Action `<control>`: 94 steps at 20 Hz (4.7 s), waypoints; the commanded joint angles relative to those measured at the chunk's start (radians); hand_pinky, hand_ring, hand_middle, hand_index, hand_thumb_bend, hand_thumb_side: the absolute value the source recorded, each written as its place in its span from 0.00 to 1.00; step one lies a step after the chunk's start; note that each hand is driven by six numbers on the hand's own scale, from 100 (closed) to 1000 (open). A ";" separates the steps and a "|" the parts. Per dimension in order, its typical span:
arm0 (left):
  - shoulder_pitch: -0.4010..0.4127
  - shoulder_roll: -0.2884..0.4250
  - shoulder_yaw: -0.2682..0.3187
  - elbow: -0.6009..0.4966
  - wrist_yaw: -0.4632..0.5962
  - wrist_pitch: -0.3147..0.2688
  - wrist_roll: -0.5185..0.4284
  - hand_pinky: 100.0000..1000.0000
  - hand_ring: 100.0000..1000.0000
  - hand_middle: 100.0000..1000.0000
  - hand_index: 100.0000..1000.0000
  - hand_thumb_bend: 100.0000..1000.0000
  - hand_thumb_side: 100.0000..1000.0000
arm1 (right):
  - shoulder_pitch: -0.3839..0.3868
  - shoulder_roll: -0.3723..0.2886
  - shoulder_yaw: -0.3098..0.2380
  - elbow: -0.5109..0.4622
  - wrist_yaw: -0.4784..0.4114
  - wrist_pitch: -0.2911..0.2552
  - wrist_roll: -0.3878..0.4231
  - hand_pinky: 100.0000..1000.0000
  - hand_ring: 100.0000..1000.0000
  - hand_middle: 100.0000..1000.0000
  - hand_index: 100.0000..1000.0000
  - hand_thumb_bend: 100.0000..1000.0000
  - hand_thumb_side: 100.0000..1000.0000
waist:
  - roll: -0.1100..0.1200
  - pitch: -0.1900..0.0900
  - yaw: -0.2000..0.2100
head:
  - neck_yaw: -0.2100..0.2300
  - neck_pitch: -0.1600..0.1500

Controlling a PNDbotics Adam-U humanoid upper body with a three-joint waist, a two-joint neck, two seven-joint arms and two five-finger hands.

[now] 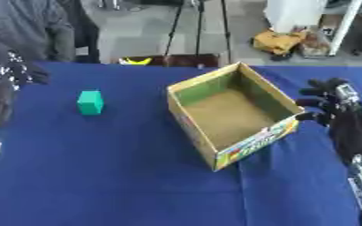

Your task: Pick up objects on the table and place them in the box.

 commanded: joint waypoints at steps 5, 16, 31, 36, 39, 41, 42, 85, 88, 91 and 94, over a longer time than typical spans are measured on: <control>-0.015 0.035 0.010 -0.010 -0.009 -0.002 -0.008 0.56 0.59 0.66 0.80 0.64 0.93 | -0.010 -0.026 -0.005 -0.024 -0.005 -0.003 0.004 0.54 0.70 0.70 0.85 0.00 1.00 | 0.002 -0.013 -0.001 | 0.004 -0.005; -0.101 0.268 -0.034 0.131 -0.315 -0.006 -0.194 0.64 0.70 0.75 0.84 0.49 0.46 | -0.005 -0.031 0.004 -0.020 -0.003 0.001 0.012 0.54 0.70 0.70 0.86 0.00 1.00 | 0.008 -0.018 -0.014 | 0.009 -0.013; -0.507 0.316 -0.165 0.788 -0.957 -0.277 -0.400 0.74 0.77 0.77 0.83 0.50 0.34 | -0.015 -0.045 0.033 -0.014 0.005 0.008 0.040 0.54 0.70 0.70 0.86 0.00 1.00 | 0.039 -0.010 -0.068 | 0.032 -0.030; -0.549 0.254 -0.150 0.887 -1.018 -0.323 -0.362 0.75 0.77 0.77 0.83 0.47 0.31 | -0.022 -0.047 0.040 -0.014 0.005 0.010 0.047 0.54 0.70 0.70 0.86 0.00 1.00 | 0.046 -0.002 -0.086 | 0.040 -0.037; -0.554 0.234 -0.146 0.917 -1.040 -0.335 -0.346 0.75 0.77 0.76 0.83 0.44 0.30 | -0.024 -0.049 0.042 -0.014 0.006 0.011 0.050 0.54 0.70 0.70 0.86 0.00 1.00 | 0.049 0.003 -0.096 | 0.045 -0.043; -0.553 0.228 -0.142 0.929 -1.046 -0.339 -0.339 0.75 0.76 0.76 0.83 0.41 0.29 | -0.025 -0.050 0.043 -0.014 0.006 0.011 0.050 0.54 0.70 0.70 0.86 0.00 1.00 | 0.050 0.006 -0.100 | 0.048 -0.045; -0.552 0.226 -0.140 0.933 -1.048 -0.338 -0.334 0.75 0.76 0.76 0.83 0.40 0.28 | -0.025 -0.051 0.043 -0.014 0.005 0.011 0.050 0.54 0.70 0.70 0.86 0.00 1.00 | 0.050 0.008 -0.101 | 0.048 -0.046; -0.623 0.172 -0.198 0.678 -0.831 -0.313 -0.362 0.36 0.36 0.37 0.65 0.00 0.29 | -0.007 -0.043 0.038 -0.018 -0.001 0.010 0.050 0.54 0.71 0.70 0.86 0.00 1.00 | 0.054 -0.014 -0.110 | 0.040 -0.049; -0.665 0.098 -0.221 0.659 -0.841 -0.309 -0.381 0.36 0.36 0.38 0.66 0.00 0.30 | -0.011 -0.035 0.044 -0.017 -0.002 0.011 0.056 0.54 0.71 0.70 0.86 0.00 1.00 | 0.050 -0.020 -0.128 | 0.052 -0.053; -0.692 0.020 -0.236 0.672 -0.868 -0.312 -0.391 0.37 0.37 0.38 0.66 0.00 0.30 | -0.017 -0.027 0.053 -0.015 -0.003 0.013 0.065 0.54 0.71 0.70 0.86 0.00 1.00 | 0.050 -0.021 -0.149 | 0.067 -0.060; -0.706 -0.053 -0.248 0.697 -0.905 -0.318 -0.390 0.38 0.38 0.39 0.66 0.00 0.30 | -0.031 -0.018 0.069 -0.013 0.000 0.016 0.080 0.54 0.71 0.70 0.86 0.00 1.00 | 0.051 -0.017 -0.172 | 0.081 -0.070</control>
